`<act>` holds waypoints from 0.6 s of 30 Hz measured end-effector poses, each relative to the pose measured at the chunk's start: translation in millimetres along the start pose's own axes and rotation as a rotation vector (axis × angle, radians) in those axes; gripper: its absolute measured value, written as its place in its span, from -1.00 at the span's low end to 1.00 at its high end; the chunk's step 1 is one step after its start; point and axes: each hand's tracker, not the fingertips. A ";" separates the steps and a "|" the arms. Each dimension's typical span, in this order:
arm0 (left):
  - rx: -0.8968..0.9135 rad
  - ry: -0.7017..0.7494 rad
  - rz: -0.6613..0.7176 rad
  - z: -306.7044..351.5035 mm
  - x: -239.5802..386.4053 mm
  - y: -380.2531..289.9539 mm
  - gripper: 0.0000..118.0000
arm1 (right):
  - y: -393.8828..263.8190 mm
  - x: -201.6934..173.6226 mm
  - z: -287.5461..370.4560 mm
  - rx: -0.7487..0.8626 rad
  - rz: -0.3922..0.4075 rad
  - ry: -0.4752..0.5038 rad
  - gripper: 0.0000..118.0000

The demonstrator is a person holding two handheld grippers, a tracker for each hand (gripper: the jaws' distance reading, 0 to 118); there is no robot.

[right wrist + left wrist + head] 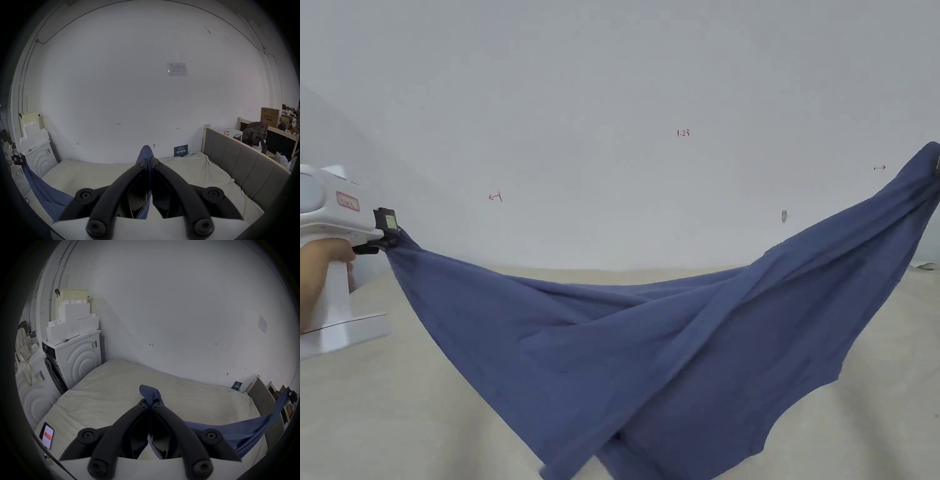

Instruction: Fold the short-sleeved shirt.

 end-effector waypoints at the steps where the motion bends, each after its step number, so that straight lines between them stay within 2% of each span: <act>1: -0.006 0.024 -0.014 -4.5 1.0 5.3 -1.00 | 1.9 2.1 -10.9 -0.005 -0.008 -0.010 -0.98; 4: 0.016 0.034 -0.019 -5.6 4.9 11.3 -1.00 | 9.3 1.3 -41.5 0.000 0.028 -0.036 -0.98; 12: 0.116 0.009 -0.061 -6.6 18.5 36.4 -1.00 | 35.0 -0.6 -61.6 0.056 0.019 -0.009 -0.98; 18: 0.074 0.010 -0.045 -20.7 6.9 1.6 -1.00 | 4.9 -7.4 -42.9 0.031 0.027 -0.005 -0.98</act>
